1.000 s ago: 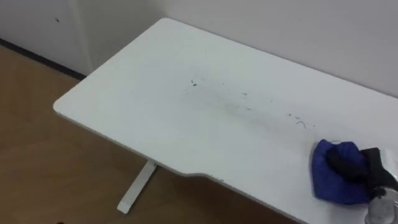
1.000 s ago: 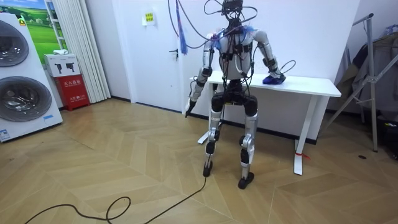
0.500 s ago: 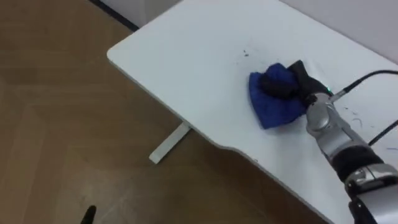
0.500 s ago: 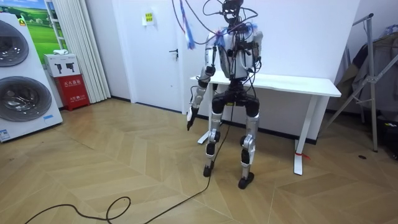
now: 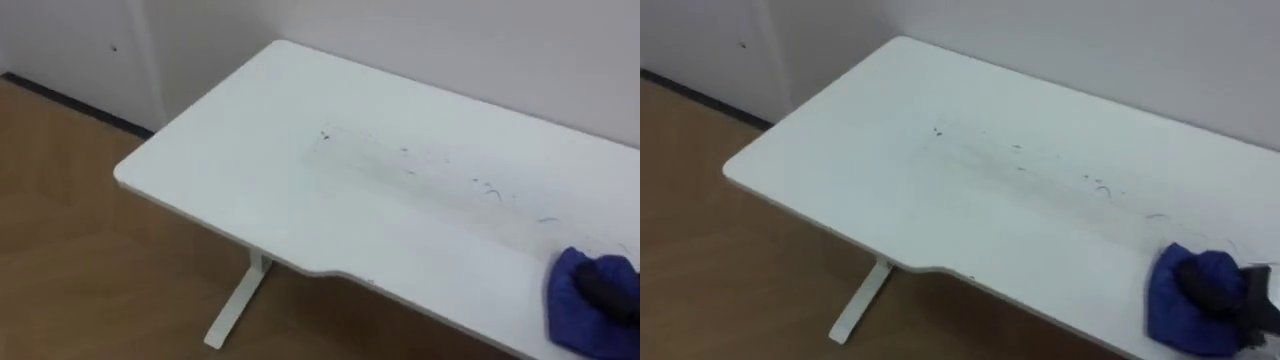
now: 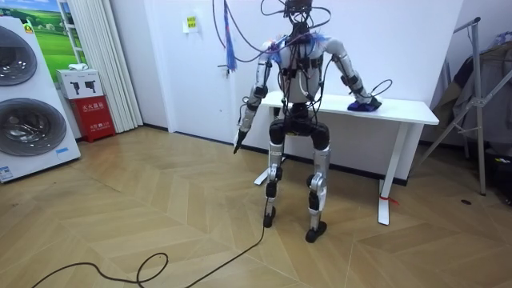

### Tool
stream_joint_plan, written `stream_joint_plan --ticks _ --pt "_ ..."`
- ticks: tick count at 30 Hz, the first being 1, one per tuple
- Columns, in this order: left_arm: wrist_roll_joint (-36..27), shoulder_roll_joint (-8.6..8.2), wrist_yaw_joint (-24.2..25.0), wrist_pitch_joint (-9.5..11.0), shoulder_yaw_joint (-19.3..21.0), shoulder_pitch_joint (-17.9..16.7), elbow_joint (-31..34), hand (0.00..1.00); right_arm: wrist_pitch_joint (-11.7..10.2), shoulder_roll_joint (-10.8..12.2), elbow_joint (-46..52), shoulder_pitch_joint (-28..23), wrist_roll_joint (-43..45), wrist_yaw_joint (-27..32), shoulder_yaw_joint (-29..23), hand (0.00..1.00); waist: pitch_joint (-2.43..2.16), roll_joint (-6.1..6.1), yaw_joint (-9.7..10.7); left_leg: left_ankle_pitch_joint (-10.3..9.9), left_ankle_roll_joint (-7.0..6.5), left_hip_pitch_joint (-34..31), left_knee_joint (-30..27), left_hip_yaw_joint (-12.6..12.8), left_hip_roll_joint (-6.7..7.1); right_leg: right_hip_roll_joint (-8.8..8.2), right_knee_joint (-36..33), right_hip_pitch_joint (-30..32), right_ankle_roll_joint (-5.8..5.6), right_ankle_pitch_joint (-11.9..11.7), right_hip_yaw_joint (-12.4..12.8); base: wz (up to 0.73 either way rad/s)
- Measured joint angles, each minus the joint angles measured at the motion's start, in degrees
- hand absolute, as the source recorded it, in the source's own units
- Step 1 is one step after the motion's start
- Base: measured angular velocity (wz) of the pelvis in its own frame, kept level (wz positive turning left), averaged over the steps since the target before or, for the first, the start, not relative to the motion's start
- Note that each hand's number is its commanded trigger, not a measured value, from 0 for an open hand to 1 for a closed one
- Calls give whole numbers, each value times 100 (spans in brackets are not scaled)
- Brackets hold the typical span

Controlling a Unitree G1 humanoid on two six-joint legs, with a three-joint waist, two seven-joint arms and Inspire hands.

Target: Wipe table

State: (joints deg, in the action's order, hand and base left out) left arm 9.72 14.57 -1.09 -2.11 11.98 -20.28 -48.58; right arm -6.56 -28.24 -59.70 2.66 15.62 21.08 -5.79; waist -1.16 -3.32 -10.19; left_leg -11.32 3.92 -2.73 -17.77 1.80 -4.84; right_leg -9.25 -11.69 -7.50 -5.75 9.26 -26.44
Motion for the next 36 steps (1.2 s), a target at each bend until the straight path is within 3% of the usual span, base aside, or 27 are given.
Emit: stream_joint_plan --ticks 2,3,4,5,7,8,11,15,17,18,19,22,26,30,32,36 --pt "-136 -6 17 -13 -372 142 -120 0 343 4 -89 762 -85 0 291 100 24 140 -178 13 21 -383 -125 -28 -125 197 -10 504 182 -200 301 -78" --pt "-129 -16 27 -23 -426 211 -182 0 415 5 -127 991 -84 3 379 100 38 174 -233 29 30 -498 -141 -48 -155 244 -3 658 233 -279 311 -92" --pt "-130 -24 38 -44 -515 346 -287 0 522 24 -257 1527 -110 5 540 100 77 220 -337 98 56 -738 -140 -153 -163 309 -5 984 339 -396 329 -70" --pt "-137 -16 53 -48 -627 532 -466 0 616 31 -325 2061 -251 4 796 100 149 270 -395 159 52 -953 -124 -262 -163 371 -6 1258 425 -488 372 -61" --pt "-165 -16 65 -60 -841 799 -721 0 674 37 -591 2868 -290 -23 1230 100 204 333 -532 306 92 -1192 -54 -362 -167 440 -14 1601 504 -551 455 -32" --pt "-270 -18 70 -60 -961 900 -741 0 653 39 -695 3296 -291 -71 1396 100 258 373 -611 429 123 -1281 61 -385 -168 469 -6 1773 492 -541 510 -15" --pt "-467 22 65 -74 -995 868 -686 0 569 30 -703 3799 -334 -127 1456 100 287 384 -711 733 167 -1382 416 -404 -158 473 -17 2070 541 -567 539 8" --pt "-569 16 75 -238 -976 587 -658 0 507 -93 -761 3635 -293 -134 1344 100 275 341 -636 771 144 -1295 499 -610 -61 389 -80 1947 573 -491 367 29" --pt "-547 12 75 -292 -802 448 -621 0 452 -343 -800 2977 -293 -150 977 100 266 239 -507 735 85 -1141 501 -672 40 274 -95 1675 470 -345 123 65" --pt "-537 14 68 -292 -709 397 -576 0 420 -356 -797 2765 -316 -146 850 100 254 202 -436 717 62 -1075 502 -672 69 249 -81 1561 428 -299 74 60" --pt "-504 17 45 -295 -537 246 -473 0 364 -346 -795 2309 -447 -136 642 100 194 106 -341 634 17 -896 497 -674 121 194 -90 1327 352 -193 47 50" --pt "-520 30 40 -283 -466 -65 -418 0 337 -328 -915 1329 -641 -254 193 100 96 -30 -117 340 -76 -324 408 -677 254 71 -47 624 160 -13 -46 20" --pt "-503 7 79 -248 -364 -240 -334 0 313 -370 -914 477 -772 -385 -304 100 57 -24 107 -141 -117 67 -9 -652 250 110 30 13 43 60 1 -8" --pt "-580 36 69 -241 -373 -222 -42 0 407 -520 -719 538 -894 -370 -297 100 50 126 212 -236 -122 -188 -242 -573 188 159 -1 226 73 18 99 -16" --pt "-576 74 49 -256 -555 -45 -8 0 559 -562 -678 950 -939 -201 -63 100 54 295 160 -215 -113 -484 -322 -448 98 226 -1 574 143 -109 247 -40" --pt "-575 103 50 -256 -775 453 -318 0 828 -559 -777 2019 -959 1 440 100 97 470 -98 -45 -80 -914 -261 -153 -62 338 7 1196 314 -384 472 -58"
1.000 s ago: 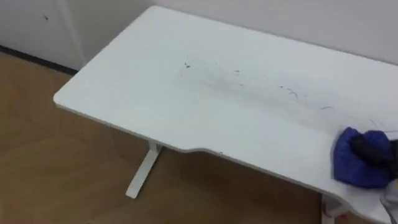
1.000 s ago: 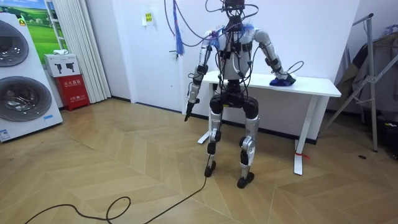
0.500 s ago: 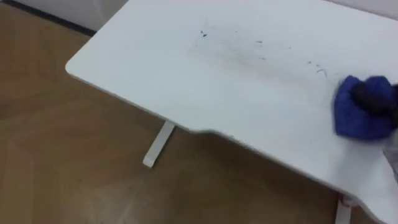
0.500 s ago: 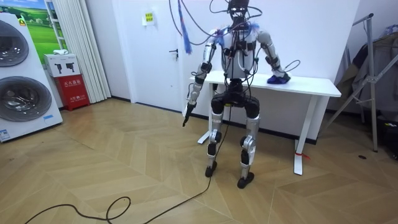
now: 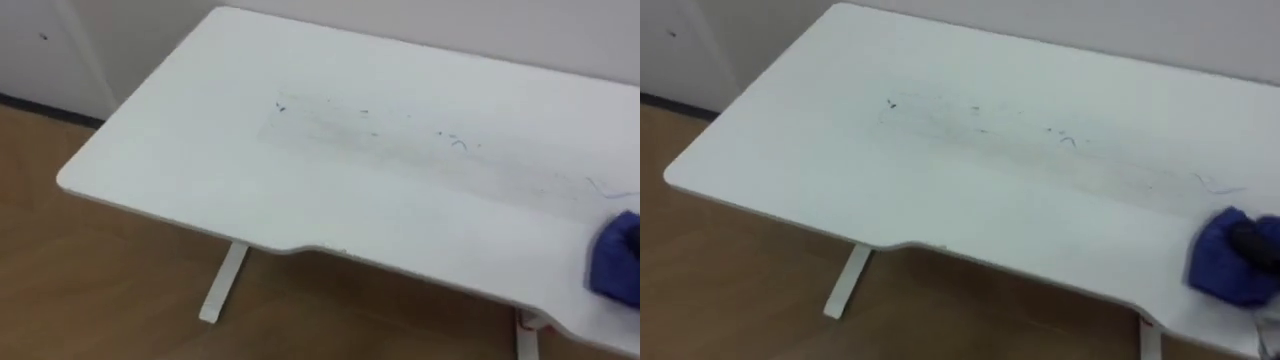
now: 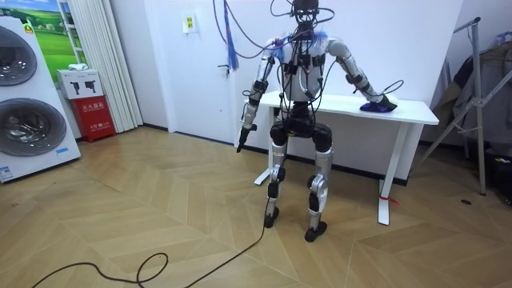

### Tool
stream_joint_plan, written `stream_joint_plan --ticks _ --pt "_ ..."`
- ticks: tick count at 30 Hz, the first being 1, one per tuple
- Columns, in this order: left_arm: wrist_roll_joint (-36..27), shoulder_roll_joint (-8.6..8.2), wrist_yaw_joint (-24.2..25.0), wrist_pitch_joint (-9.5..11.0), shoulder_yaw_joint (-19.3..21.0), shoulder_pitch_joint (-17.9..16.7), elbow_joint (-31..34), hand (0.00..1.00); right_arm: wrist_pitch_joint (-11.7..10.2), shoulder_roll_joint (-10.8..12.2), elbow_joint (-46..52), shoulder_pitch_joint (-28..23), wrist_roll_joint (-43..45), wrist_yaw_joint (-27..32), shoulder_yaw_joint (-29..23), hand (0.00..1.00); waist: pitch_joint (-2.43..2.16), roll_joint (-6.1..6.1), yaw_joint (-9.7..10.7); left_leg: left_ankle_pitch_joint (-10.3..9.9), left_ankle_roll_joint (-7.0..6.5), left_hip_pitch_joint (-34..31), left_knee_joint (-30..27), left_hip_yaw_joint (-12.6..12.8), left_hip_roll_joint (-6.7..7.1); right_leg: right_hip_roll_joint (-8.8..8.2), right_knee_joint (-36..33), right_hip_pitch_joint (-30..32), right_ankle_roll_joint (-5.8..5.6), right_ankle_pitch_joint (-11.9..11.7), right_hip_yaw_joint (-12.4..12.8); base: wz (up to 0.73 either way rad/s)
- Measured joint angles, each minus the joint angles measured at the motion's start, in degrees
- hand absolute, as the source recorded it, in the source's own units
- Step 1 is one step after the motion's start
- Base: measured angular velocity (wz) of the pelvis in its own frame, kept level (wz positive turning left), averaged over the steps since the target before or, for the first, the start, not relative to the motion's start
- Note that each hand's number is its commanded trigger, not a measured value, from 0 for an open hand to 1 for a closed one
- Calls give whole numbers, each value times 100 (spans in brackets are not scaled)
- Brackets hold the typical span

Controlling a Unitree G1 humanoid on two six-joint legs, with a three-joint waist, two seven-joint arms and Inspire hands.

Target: Wipe table

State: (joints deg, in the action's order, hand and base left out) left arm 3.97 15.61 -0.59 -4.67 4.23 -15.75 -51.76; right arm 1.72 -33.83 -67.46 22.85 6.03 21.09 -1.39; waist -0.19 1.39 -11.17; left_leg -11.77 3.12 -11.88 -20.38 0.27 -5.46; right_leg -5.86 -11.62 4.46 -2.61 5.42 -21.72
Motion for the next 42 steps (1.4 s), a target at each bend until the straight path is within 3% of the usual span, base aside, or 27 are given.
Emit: stream_joint_plan --ticks 2,4,7,9,10,12,13,15,16,18,21,24,26,28,30,31,32,33,34,35,36,37,38,39,40,41,42 --pt "-5 -40 15 -1 -125 130 2 0 32 41 6 638 3 18 442 100 67 49 -157 132 50 -77 179 176 -40 45 -4 302 80 -118 223 -50" --pt "-4 -64 16 1 -152 193 51 0 -46 108 76 849 5 -7 599 100 120 1 -197 234 73 -62 320 225 -54 72 0 413 114 -142 312 -26" --pt "-6 -64 2 -2 -172 102 81 0 -108 177 253 751 201 -5 591 100 120 -44 -227 324 82 31 453 219 -56 79 -27 411 134 -72 324 3" --pt "8 -64 -22 -14 -183 0 85 0 -216 180 364 435 296 36 580 100 115 -114 -122 338 65 124 478 188 -9 -1 -152 369 117 30 242 25" --pt "33 -64 -45 -27 -187 -92 113 0 -332 222 364 132 363 87 440 100 102 -176 56 317 34 231 461 181 45 -96 -264 209 60 162 110 70" --pt "108 -66 -46 -13 -91 -292 247 0 -470 323 366 -517 467 166 95 100 84 -296 227 172 -55 471 353 450 99 -300 -563 -15 -65 400 5 57" --pt "218 -70 -48 9 -55 -384 288 0 -517 400 365 -884 527 196 -64 100 65 -362 237 -44 -98 610 147 486 98 -389 -929 -82 -148 491 31 0" --pt "305 -60 -50 18 1 -471 328 0 -552 464 366 -1349 571 203 -255 100 51 -349 355 -363 -167 687 -227 488 -17 -539 -1853 12 -118 443 -65 2" --pt "304 -9 -89 49 29 -489 325 0 -545 528 380 -1683 518 197 -376 100 26 -390 360 -525 -218 783 -427 499 -113 -704 -2375 105 -139 356 -167 0" --pt "300 62 -181 185 16 -468 329 0 -511 643 452 -1931 443 166 -451 100 8 -356 307 -790 -251 913 -730 565 -311 -796 -2835 179 -156 171 -184 -32" --pt "295 127 -313 319 10 -368 368 0 -227 883 780 -1930 410 163 -381 100 6 -301 163 -950 -209 972 -935 870 -654 -1007 -2846 306 -205 304 -104 -64" --pt "282 180 -354 497 -1 3 256 0 70 936 808 -1508 412 111 71 100 11 -297 -142 -1007 -17 1022 -1003 1126 -991 -1318 -2064 206 -240 255 -61 -74" --pt "245 234 -328 554 5 251 -42 0 348 944 1140 -950 865 -152 539 100 34 -342 -380 -1034 223 1051 -1078 1170 -1182 -1525 -1324 170 -348 -23 59 -76" --pt "190 382 -264 599 6 312 -70 0 269 958 1524 -591 1301 -427 782 100 112 -436 -350 -983 459 979 -1089 996 -1320 -1611 -893 21 -376 -332 36 -9" --pt "61 555 -261 633 14 347 -86 0 70 929 1762 -363 1421 -525 789 100 109 -603 -272 -858 768 793 -1072 698 -1520 -1619 -816 -76 -370 -512 -47 45" --pt "25 682 -264 603 48 335 -87 0 51 862 1861 -232 1484 -554 775 100 116 -691 -278 -805 962 708 -1038 433 -1668 -1564 -952 -59 -494 -405 -145 35" --pt "1 643 -268 553 208 235 -57 0 18 754 1876 -118 1575 -583 765 100 85 -696 -366 -735 1045 649 -1024 320 -1884 -1367 -1499 41 -850 178 -190 25" --pt "-4 600 -252 547 261 156 -48 0 26 686 1877 -105 1598 -609 770 100 96 -653 -399 -641 950 638 -976 257 -2001 -1291 -1814 135 -743 404 -231 23" --pt "-21 567 -211 534 273 -84 -47 0 93 577 1864 -154 1622 -692 767 100 90 -653 -393 -342 688 642 -872 261 -2111 -1226 -2145 241 -629 756 -276 38" --pt "5 470 -159 477 315 -292 -31 0 152 435 1862 -240 1742 -763 694 100 58 -702 -307 2 594 588 -802 271 -2132 -1215 -2293 232 -577 1025 -429 45" --pt "16 390 -132 429 351 -419 -7 0 168 358 1863 -317 1792 -767 630 100 62 -686 -269 122 594 543 -809 281 -2118 -1202 -2308 185 -532 1102 -524 63" --pt "37 264 -98 359 400 -651 46 0 225 221 1863 -551 1806 -769 515 100 79 -647 -144 193 621 433 -894 309 -1995 -1170 -2242 3 -481 1160 -729 79" --pt "63 223 -71 314 406 -810 49 0 321 185 1862 -804 1806 -781 420 100 108 -718 -11 92 612 340 -997 463 -1723 -1196 -2110 -170 -464 1173 -883 85" --pt "65 208 -45 295 408 -857 49 0 351 185 1862 -908 1806 -808 386 100 103 -694 28 -13 606 327 -1024 500 -1536 -1203 -2005 -249 -462 1172 -911 62" --pt "71 174 -22 273 415 -894 56 0 352 204 1865 -1012 1815 -849 359 100 116 -672 33 -208 614 349 -1016 642 -1211 -1172 -1833 -332 -442 1148 -935 20" --pt "63 142 -8 256 446 -869 77 0 335 264 1967 -977 1954 -881 264 100 88 -585 30 -299 586 416 -935 836 -1055 -1063 -1697 -345 -419 1091 -944 0" --pt "55 142 -1 257 450 -842 122 0 337 272 2042 -958 2073 -907 273 100 84 -552 13 -299 586 465 -872 877 -1015 -1037 -1639 -357 -409 1063 -941 -18"
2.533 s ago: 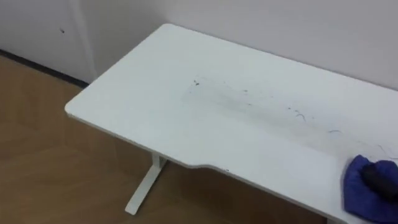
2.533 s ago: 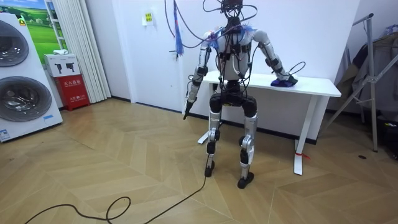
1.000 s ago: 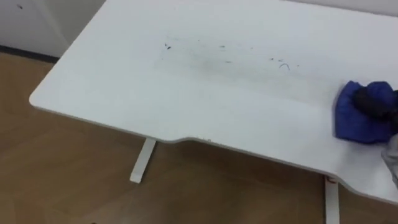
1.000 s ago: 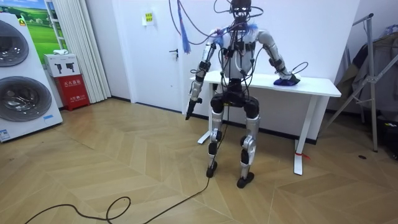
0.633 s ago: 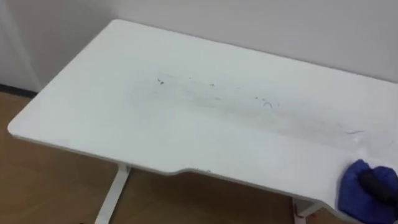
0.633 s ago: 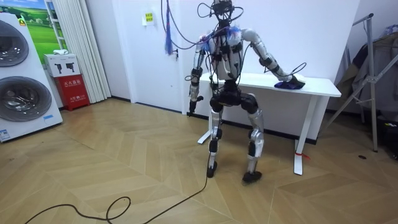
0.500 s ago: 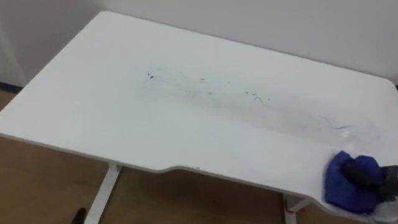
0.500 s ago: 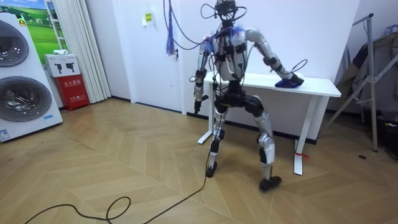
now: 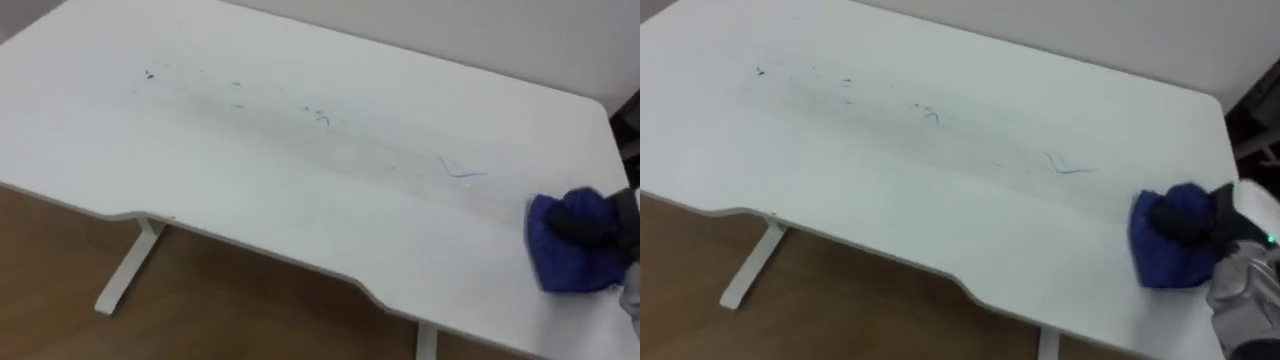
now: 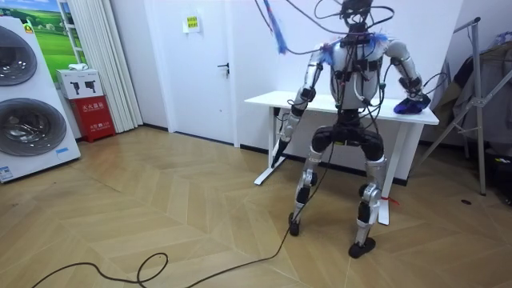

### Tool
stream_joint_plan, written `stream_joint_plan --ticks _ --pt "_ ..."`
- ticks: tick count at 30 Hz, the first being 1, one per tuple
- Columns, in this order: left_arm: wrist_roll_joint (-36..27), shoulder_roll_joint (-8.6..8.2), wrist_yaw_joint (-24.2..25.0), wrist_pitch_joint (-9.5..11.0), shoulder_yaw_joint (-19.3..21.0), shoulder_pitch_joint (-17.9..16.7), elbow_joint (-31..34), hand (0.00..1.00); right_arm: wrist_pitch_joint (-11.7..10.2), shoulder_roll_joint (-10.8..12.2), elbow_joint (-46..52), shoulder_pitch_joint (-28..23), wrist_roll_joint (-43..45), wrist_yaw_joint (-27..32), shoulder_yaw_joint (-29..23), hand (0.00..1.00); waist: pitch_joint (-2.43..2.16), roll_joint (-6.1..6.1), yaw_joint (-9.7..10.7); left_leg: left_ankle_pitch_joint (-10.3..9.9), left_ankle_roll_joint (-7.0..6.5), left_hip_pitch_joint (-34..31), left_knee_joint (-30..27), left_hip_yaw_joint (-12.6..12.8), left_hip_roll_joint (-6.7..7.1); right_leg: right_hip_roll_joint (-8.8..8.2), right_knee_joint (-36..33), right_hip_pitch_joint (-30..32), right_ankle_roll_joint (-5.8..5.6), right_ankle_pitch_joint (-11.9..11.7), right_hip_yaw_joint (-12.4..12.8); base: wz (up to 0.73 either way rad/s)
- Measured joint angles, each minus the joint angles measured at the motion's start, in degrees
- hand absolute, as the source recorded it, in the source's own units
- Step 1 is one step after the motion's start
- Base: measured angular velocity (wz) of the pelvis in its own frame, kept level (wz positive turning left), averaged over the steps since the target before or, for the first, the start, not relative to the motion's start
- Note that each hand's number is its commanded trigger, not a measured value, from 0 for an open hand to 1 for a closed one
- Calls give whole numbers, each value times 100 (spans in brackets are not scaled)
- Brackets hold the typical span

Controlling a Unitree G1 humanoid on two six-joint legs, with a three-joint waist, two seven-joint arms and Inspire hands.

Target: Wipe table

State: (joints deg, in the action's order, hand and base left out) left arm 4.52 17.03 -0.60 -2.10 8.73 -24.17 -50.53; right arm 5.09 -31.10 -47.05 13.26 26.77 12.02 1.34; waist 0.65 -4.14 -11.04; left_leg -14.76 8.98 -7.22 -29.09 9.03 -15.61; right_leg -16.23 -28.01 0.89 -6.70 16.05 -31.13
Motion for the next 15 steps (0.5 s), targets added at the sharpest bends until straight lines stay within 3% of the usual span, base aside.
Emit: stream_joint_plan --ticks 2,3,4,6,7,9,12,15 --pt "-34 -23 11 43 13 194 43 0 13 20 400 90 633 -133 253 100 -19 179 -141 18 20 227 288 1 106 58 110 0 -2 -65 126 -29" --pt "-34 -49 16 37 12 257 41 0 28 45 475 150 757 -166 396 100 13 131 -224 30 38 310 378 16 134 64 142 20 -8 -96 192 -52" --pt "-40 -88 34 39 -11 368 45 0 60 107 653 283 973 -232 749 100 0 175 -389 56 75 504 623 53 197 81 188 52 -31 -150 369 -57" --pt "-46 -117 36 40 -30 482 43 0 63 397 766 593 1121 -301 1129 100 -4 169 -507 113 78 667 923 54 325 42 262 109 -70 -222 491 -36" --pt "-49 -139 37 34 -31 547 29 0 43 589 732 757 1163 -347 1229 100 3 113 -585 157 52 687 1036 53 387 25 348 122 -93 -286 507 -5" --pt "-53 -166 68 -8 -29 635 47 0 -92 648 673 905 1119 -350 1265 100 43 8 -695 174 31 616 1070 22 418 19 455 145 -118 -368 486 10" --pt "-52 -164 85 -236 -26 558 117 0 -215 645 390 987 852 -214 1249 100 36 -46 -615 184 15 448 1066 -310 457 27 547 46 -122 -429 255 48" --pt "-37 -162 80 -257 36 429 336 0 -563 647 15 602 295 100 694 100 43 -33 -453 192 1 353 1055 -557 518 38 726 -166 -137 -440 58 49"
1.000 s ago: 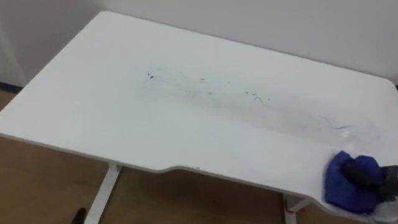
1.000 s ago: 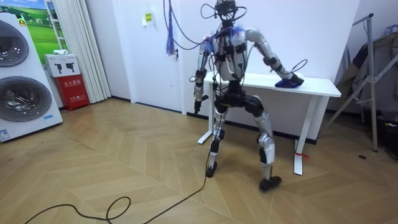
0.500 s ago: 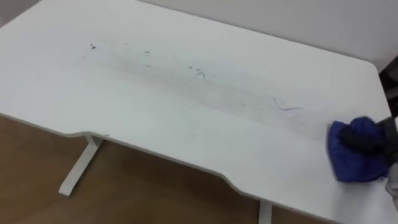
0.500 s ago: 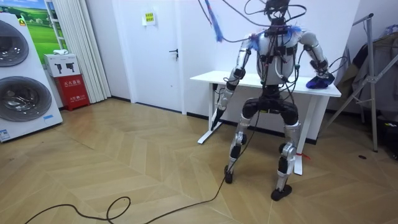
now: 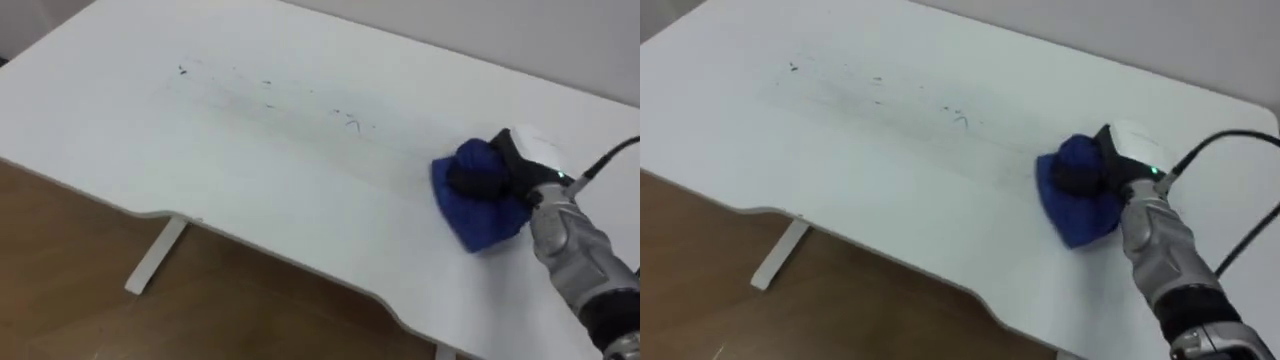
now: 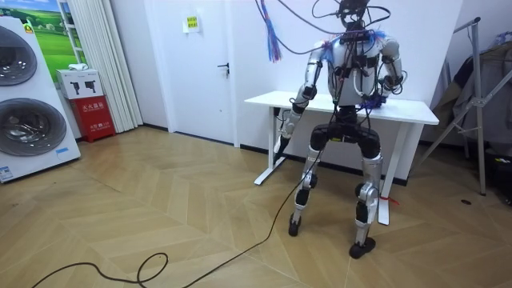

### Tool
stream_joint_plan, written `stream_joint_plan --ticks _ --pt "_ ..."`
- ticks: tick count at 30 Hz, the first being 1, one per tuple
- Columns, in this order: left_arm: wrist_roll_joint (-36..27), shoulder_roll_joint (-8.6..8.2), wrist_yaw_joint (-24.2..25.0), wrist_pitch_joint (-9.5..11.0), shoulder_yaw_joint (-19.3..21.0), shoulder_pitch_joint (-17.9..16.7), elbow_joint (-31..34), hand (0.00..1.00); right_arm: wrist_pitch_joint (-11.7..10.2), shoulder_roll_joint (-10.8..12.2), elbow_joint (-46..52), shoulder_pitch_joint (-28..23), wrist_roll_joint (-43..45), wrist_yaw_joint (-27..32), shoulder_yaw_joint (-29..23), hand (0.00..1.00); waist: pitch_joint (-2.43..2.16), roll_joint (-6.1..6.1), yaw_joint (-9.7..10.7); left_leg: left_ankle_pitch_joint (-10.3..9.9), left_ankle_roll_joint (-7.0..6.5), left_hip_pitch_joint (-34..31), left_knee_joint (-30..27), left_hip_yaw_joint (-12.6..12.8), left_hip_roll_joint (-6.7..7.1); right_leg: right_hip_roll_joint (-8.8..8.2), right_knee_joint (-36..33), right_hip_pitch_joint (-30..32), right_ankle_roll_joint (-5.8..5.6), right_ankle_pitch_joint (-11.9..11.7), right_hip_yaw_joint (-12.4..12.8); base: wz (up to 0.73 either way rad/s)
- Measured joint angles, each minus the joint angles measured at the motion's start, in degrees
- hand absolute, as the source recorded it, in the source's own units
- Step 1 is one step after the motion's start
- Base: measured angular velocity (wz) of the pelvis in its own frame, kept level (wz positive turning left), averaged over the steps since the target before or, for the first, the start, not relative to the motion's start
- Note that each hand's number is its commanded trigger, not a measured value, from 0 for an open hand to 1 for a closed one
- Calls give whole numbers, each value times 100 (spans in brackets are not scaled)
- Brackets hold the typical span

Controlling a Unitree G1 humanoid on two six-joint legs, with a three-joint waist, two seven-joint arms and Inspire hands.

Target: Wipe table

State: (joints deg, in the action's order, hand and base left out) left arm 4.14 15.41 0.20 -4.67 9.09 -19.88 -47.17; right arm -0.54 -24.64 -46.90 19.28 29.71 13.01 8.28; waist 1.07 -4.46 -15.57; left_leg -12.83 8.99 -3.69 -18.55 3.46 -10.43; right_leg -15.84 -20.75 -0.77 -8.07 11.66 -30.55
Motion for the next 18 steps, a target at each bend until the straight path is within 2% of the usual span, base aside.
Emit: stream_joint_plan --ticks 1,2,3,4,6,8,12,14,15,16,17,18 --pt "23 1 1 4 86 -28 50 0 -164 7 -84 -208 -209 154 -217 100 -19 -14 93 -1 -4 3 -6 -13 31 0 86 -87 -39 -23 -13 25" --pt "49 6 -6 36 247 -114 121 0 -334 15 -131 -408 -382 260 -444 100 -16 -5 180 -15 -32 4 -16 -12 51 -6 138 -145 -62 -38 -32 23" --pt "49 16 -10 74 325 -120 129 0 -392 18 -154 -495 -459 301 -538 100 -18 -8 226 -22 -45 6 -16 -16 64 -14 154 -172 -74 -45 -42 24" --pt "59 41 -38 144 432 -114 126 0 -484 26 -171 -710 -565 396 -731 100 -23 -3 355 -33 -64 6 -9 -84 117 -30 226 -258 -104 -66 -98 23" --pt "148 57 -117 238 442 -126 111 0 -530 26 -184 -1010 -607 532 -965 100 -42 1 444 -59 -112 87 -10 -89 189 -94 225 -357 -129 -86 -92 16" --pt "289 37 -119 286 414 -119 161 0 -527 44 -174 -1388 -635 633 -1191 100 -115 23 476 -90 -166 207 -8 -104 229 -115 237 -479 -87 -182 -27 3" --pt "163 -17 -216 332 345 252 223 0 -380 115 -206 -1167 -667 692 -1124 100 -97 68 413 -91 -171 214 -28 -117 224 2 420 -464 -34 -219 282 -16" --pt "41 -147 -287 368 277 514 204 0 -59 139 -205 -756 -686 637 -823 100 -97 135 153 -81 -159 194 -20 -148 191 132 576 -326 -33 -219 628 -63" --pt "38 -171 -289 387 231 571 205 0 28 147 -192 -634 -685 590 -711 100 -100 135 123 -66 -140 158 -8 -187 178 170 569 -287 -26 -224 742 -53" --pt "35 -194 -282 441 93 644 194 0 200 172 -186 -340 -685 481 -442 100 -102 136 95 6 -134 109 42 -197 163 211 515 -131 25 -223 886 -32" --pt "29 -262 -275 483 18 655 143 0 307 197 -186 -20 -686 286 -196 100 -106 141 79 118 -193 108 129 -200 160 282 502 5 293 -192 1110 -24" --pt "7 -303 -272 480 -12 657 115 0 306 214 -186 112 -686 184 -81 100 -94 147 57 175 -255 104 158 -200 158 322 502 71 474 -183 1212 -18"
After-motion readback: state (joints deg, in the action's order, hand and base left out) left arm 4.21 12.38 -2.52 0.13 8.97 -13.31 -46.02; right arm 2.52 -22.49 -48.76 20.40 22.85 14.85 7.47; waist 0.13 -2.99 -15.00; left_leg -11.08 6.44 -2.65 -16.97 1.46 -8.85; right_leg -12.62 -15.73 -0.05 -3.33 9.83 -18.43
